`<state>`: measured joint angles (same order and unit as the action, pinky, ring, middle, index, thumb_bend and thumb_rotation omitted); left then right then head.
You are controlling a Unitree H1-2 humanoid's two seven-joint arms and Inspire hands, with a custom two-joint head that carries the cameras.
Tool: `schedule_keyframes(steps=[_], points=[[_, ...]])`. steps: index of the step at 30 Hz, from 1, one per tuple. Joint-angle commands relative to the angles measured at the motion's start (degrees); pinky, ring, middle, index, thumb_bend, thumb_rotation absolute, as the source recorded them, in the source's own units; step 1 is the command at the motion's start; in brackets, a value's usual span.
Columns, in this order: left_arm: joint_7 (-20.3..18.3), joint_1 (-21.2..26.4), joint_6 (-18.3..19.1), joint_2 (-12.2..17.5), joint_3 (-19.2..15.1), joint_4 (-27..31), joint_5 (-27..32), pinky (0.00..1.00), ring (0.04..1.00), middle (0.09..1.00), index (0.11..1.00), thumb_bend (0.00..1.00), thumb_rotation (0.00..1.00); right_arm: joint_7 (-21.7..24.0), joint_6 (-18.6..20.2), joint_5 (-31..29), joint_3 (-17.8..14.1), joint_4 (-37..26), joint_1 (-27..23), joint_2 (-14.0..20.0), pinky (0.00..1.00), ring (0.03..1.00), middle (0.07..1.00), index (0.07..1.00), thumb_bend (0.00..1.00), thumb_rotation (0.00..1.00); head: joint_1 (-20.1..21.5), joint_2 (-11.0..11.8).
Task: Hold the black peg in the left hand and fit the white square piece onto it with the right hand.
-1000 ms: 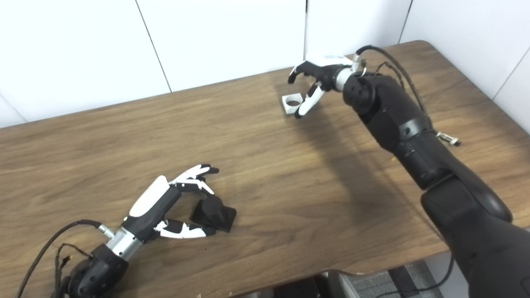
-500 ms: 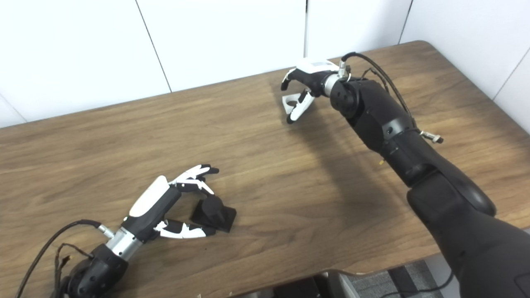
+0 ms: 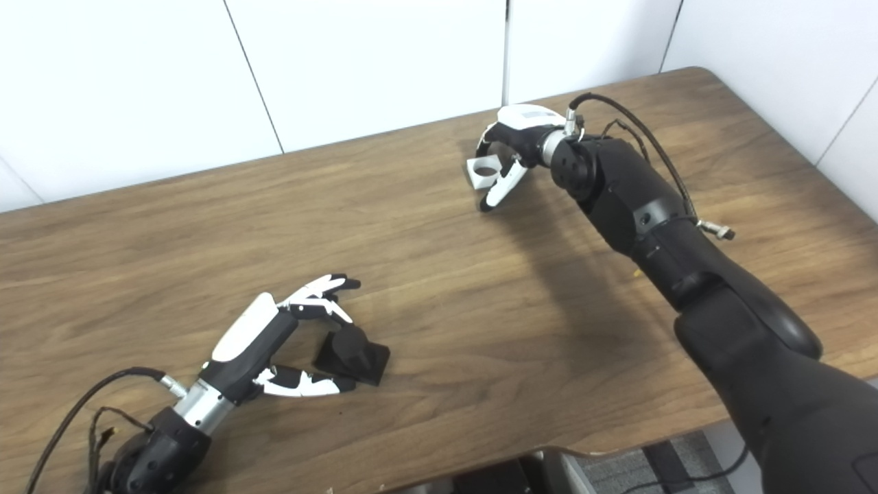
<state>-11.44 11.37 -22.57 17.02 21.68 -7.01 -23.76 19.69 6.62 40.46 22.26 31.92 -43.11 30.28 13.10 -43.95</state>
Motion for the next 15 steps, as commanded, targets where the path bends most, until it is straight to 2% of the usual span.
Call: schedule_keyframes(steps=[1,15], points=[[-2.7,-2.8,4.3,2.5,0.3,-1.5,-2.3,0.79,0.932,0.888,0.488,0.52,0.07,-1.5,-0.9,0.8,0.0,0.0,-2.6,1.0,0.86,0.926,0.921,0.711,0.84,0.31,-0.1,-0.1],[-2.5,-2.9,3.5,2.7,0.0,-1.6,-1.8,0.77,0.923,0.879,0.488,0.52,0.07,-2.5,-1.5,0.7,0.2,2.6,-2.4,2.4,0.86,0.906,0.908,0.703,0.82,0.31,-0.5,-0.6]])
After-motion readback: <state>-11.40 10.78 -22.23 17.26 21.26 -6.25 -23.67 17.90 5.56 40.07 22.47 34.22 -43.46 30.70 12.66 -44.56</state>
